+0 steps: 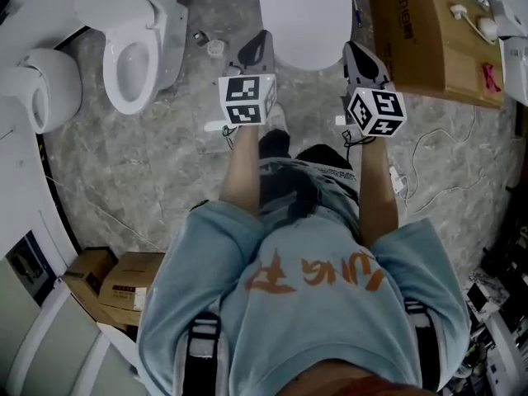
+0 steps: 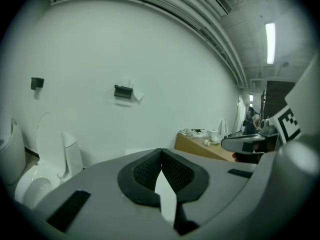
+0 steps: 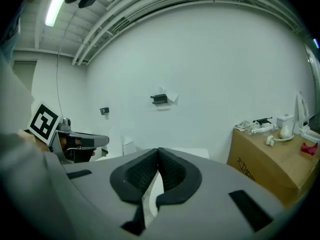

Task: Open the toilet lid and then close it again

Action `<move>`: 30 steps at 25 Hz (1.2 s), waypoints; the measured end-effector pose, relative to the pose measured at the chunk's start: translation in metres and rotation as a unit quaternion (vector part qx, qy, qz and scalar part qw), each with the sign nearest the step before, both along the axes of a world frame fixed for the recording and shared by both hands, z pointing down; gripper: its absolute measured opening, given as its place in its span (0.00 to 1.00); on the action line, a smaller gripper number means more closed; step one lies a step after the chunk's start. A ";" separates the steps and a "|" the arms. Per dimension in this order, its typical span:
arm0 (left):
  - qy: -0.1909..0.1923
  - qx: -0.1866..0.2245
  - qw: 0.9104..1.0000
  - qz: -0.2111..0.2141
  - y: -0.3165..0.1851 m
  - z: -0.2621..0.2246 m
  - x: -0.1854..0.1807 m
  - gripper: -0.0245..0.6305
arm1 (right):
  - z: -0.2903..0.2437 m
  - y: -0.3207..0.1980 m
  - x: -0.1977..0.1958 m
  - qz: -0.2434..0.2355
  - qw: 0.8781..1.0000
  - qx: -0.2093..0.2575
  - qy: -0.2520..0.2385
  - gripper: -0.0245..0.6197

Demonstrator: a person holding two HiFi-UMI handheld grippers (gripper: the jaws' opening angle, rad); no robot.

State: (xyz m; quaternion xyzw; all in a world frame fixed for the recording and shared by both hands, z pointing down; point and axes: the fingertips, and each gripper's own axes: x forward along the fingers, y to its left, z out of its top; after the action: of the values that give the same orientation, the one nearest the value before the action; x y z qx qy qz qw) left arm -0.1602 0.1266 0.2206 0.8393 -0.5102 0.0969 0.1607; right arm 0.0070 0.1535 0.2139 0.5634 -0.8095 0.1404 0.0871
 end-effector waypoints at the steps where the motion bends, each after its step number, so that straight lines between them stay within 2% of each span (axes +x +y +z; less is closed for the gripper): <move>1: -0.008 -0.004 1.000 0.014 -0.005 0.006 0.005 0.07 | 0.003 -0.006 0.002 0.003 1.000 -0.004 0.006 0.06; 5: -0.037 -0.017 0.997 0.064 -0.022 0.025 0.028 0.07 | 0.016 -0.028 0.026 0.023 1.000 -0.019 0.011 0.06; 10: -0.057 -0.043 0.993 0.092 -0.029 0.059 0.041 0.07 | 0.048 -0.036 0.045 0.023 0.998 -0.049 0.028 0.06; 15: -0.093 -0.088 0.985 0.113 -0.013 0.126 0.055 0.07 | 0.118 -0.020 0.057 -0.007 0.993 -0.111 0.043 0.06; 20: -0.120 -0.138 0.977 0.112 -0.008 0.213 0.061 0.08 | 0.208 -0.012 0.071 -0.003 0.985 -0.168 0.036 0.06; 22: -0.146 -0.153 0.970 0.122 -0.004 0.249 0.063 0.08 | 0.242 -0.008 0.074 -0.014 0.981 -0.183 0.059 0.06; 25: -0.194 -0.160 0.953 0.169 0.011 0.295 0.073 0.09 | 0.283 0.004 0.073 -0.048 0.974 -0.196 0.107 0.06; 27: -0.227 -0.159 0.939 0.205 0.018 0.322 0.082 0.22 | 0.306 0.008 0.068 -0.081 0.968 -0.199 0.132 0.11; 30: -0.276 -0.150 0.916 0.250 0.020 0.360 0.093 0.29 | 0.342 0.009 0.057 -0.136 0.955 -0.202 0.171 0.18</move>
State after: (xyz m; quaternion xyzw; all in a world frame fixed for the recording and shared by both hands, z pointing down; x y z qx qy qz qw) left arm -0.0672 0.1466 0.5811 0.8455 -0.2870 0.4373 0.1077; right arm 0.0644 0.1625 0.5557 0.4343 -0.8064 0.1890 0.3541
